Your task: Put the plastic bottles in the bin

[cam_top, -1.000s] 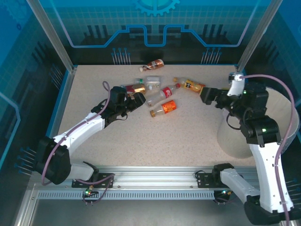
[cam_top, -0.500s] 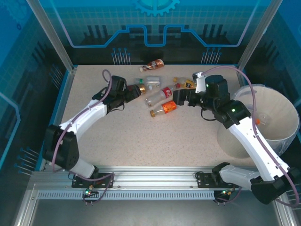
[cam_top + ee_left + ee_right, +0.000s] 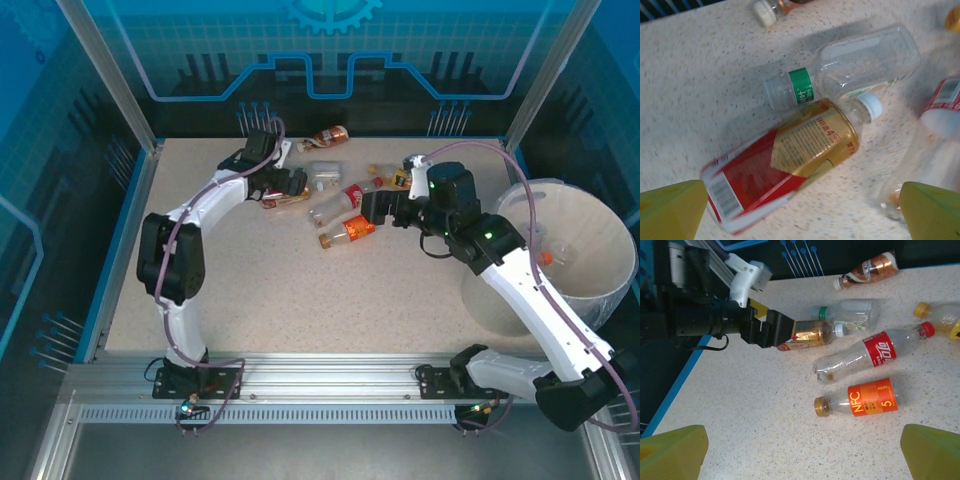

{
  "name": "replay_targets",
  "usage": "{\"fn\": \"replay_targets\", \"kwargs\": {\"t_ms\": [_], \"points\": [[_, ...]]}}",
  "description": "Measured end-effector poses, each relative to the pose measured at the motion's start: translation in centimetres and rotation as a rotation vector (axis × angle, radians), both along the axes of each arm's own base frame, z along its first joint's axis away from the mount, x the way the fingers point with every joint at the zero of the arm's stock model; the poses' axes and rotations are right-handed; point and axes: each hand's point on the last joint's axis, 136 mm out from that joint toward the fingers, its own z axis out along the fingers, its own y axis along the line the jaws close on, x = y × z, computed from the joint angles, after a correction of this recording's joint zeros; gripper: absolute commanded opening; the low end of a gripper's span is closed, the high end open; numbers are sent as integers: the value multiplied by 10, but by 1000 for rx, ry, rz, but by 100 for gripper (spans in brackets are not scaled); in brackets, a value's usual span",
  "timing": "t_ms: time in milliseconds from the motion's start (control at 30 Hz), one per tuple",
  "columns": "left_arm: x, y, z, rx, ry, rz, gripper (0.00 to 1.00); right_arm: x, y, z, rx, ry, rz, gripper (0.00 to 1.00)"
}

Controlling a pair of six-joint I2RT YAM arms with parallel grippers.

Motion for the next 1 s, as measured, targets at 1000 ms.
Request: {"fn": "replay_targets", "kwargs": {"t_ms": [1000], "points": [[-2, 36, -106, 309, 377, -410, 98, -12, -10, 6, -22, 7, -20, 100]]}}
